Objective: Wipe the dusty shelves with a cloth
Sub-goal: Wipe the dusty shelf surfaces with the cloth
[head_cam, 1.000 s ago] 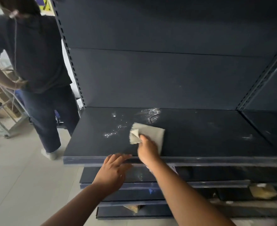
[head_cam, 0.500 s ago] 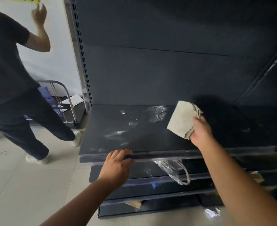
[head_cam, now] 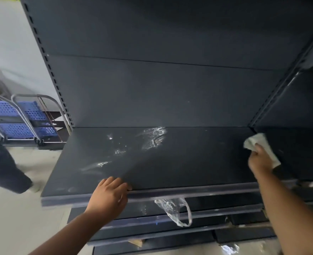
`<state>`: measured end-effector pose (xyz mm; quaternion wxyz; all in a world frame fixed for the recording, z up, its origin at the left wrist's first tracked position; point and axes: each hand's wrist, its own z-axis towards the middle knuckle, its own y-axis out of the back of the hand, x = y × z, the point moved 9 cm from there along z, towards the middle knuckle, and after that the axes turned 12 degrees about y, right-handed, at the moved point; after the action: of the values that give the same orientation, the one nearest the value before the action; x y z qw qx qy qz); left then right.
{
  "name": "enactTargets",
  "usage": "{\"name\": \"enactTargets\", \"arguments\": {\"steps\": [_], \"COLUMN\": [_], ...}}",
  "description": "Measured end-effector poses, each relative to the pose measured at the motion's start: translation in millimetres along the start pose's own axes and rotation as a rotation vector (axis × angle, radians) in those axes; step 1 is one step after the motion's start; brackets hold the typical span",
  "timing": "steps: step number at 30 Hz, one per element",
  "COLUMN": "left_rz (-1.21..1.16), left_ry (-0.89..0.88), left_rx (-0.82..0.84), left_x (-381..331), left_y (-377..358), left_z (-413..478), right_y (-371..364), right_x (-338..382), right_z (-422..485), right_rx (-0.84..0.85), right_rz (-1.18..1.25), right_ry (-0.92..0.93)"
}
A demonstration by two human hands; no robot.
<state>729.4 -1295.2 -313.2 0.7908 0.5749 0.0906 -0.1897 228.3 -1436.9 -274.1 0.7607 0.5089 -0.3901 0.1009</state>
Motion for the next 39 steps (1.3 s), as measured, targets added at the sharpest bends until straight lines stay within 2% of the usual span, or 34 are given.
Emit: {"name": "enactTargets", "arguments": {"steps": [2, 5, 7, 9, 10, 12, 17, 19, 21, 23, 24, 26, 27, 28, 30, 33, 35, 39], "left_rz": [0.012, 0.009, 0.006, 0.006, 0.006, 0.006, 0.004, 0.01, 0.009, 0.016, 0.017, 0.016, 0.016, 0.018, 0.028, 0.017, 0.0, 0.012], "left_ry": [0.002, 0.006, 0.007, 0.006, 0.007, 0.012, 0.047, 0.053, 0.053, 0.046, 0.042, 0.038, 0.037, 0.039, 0.043, 0.057, 0.072, 0.123], "left_rx": [0.003, -0.022, -0.042, -0.062, -0.067, -0.071, -0.044, -0.036, -0.037, -0.046, -0.051, -0.055, -0.056, -0.057, -0.052, -0.047, -0.041, -0.076], "left_x": [-1, -1, -2, -4, -5, -6, 1, 4, 5, 4, 3, 0, -1, -2, -4, -6, -7, 7], "left_y": [-3, -3, -2, 1, 3, 8, 16, 18, 19, 18, 17, 14, 13, 11, 7, 6, 7, 14], "left_z": [2, 0, -2, -4, -4, -4, -4, -3, -1, 2, 3, 5, 6, 6, 5, 2, 0, -1], "right_y": [-58, -159, -217, -252, -264, -280, -258, -225, -176, -110, -74, -2, 25, 37, 27, -25, -75, -207], "right_x": [17, 94, 166, 233, 258, 285, 268, 236, 182, 119, 86, 29, 2, -21, -55, -56, -10, 138], "right_z": [7, -30, -86, -152, -177, -205, -164, -117, -55, 3, 25, 46, 54, 60, 62, 64, 59, -16], "right_rx": [0.137, 0.329, 0.483, 0.686, 0.78, 0.889, 0.747, 0.63, 0.452, 0.162, 0.011, -0.226, -0.269, -0.251, -0.071, 0.088, 0.143, 0.387], "right_rz": [-0.054, -0.191, -0.149, 0.059, 0.211, 0.477, 0.889, 1.06, 1.106, 1.055, 0.954, 0.517, 0.274, 0.069, -0.22, -0.327, -0.393, -0.282], "right_ry": [0.038, 0.287, 0.464, 0.543, 0.51, 0.334, -0.07, -0.154, -0.142, -0.083, -0.044, 0.01, 0.043, 0.069, 0.042, 0.009, 0.14, 0.452]}}
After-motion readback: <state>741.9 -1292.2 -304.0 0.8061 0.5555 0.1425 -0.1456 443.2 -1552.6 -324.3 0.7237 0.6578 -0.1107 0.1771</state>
